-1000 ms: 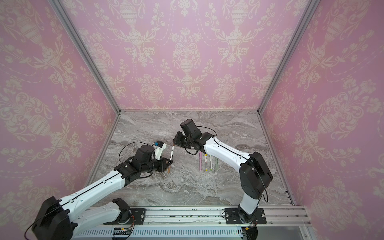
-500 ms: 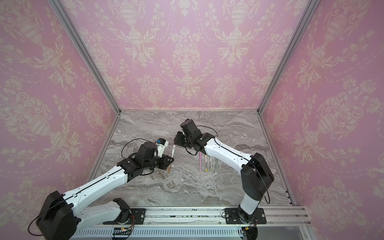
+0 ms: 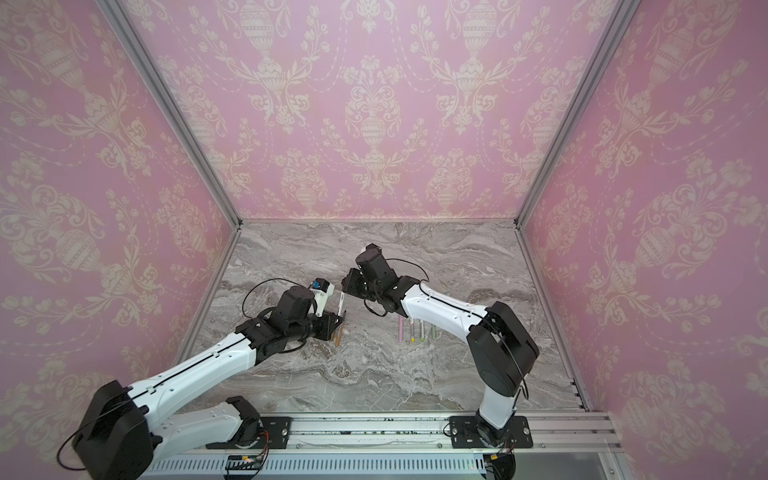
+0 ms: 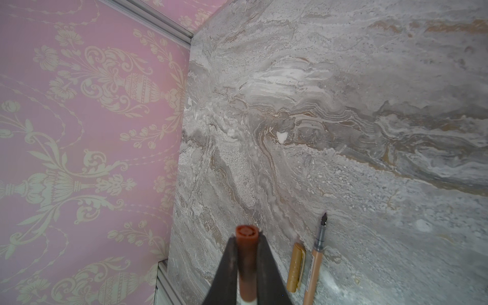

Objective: Insert the pens into the pen caps
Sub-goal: 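Press the red-brown cap down onto the white pen with the right gripper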

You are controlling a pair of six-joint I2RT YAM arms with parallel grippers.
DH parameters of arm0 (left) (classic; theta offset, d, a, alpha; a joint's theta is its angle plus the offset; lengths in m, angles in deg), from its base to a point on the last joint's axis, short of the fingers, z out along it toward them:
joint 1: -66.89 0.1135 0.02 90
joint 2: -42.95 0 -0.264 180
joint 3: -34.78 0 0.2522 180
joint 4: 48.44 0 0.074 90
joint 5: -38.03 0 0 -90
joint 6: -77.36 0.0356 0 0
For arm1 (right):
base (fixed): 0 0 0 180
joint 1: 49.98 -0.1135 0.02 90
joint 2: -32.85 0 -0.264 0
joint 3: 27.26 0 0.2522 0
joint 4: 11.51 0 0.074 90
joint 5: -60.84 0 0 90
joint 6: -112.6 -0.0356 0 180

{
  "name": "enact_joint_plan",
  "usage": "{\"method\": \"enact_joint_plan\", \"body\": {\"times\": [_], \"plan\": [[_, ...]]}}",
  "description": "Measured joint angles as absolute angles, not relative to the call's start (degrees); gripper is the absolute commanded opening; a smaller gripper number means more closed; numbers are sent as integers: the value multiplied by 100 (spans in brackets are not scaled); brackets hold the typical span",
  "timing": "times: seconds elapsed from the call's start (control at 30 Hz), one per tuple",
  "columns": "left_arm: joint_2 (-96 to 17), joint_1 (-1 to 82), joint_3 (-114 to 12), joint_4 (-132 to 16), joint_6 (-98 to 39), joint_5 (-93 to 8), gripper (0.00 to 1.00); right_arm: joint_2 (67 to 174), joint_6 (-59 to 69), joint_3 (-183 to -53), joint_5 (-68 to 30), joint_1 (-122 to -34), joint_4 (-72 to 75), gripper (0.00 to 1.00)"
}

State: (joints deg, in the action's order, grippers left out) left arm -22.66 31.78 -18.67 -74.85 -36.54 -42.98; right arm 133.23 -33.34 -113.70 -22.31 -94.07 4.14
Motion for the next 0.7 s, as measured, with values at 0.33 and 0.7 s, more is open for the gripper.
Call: {"method": "enact_joint_plan", "body": {"times": [0.33, 0.7], "plan": [[-2189, 3178, -1580, -7061, -3599, -4263, 0, 13106, -3268, -11394, -2209, -9322, 699, 3], [-1173, 3193, -990, -5874, -3864, -4136, 0, 12320, -2689, -12100, -1567, -9071, 1973, 46]]}}
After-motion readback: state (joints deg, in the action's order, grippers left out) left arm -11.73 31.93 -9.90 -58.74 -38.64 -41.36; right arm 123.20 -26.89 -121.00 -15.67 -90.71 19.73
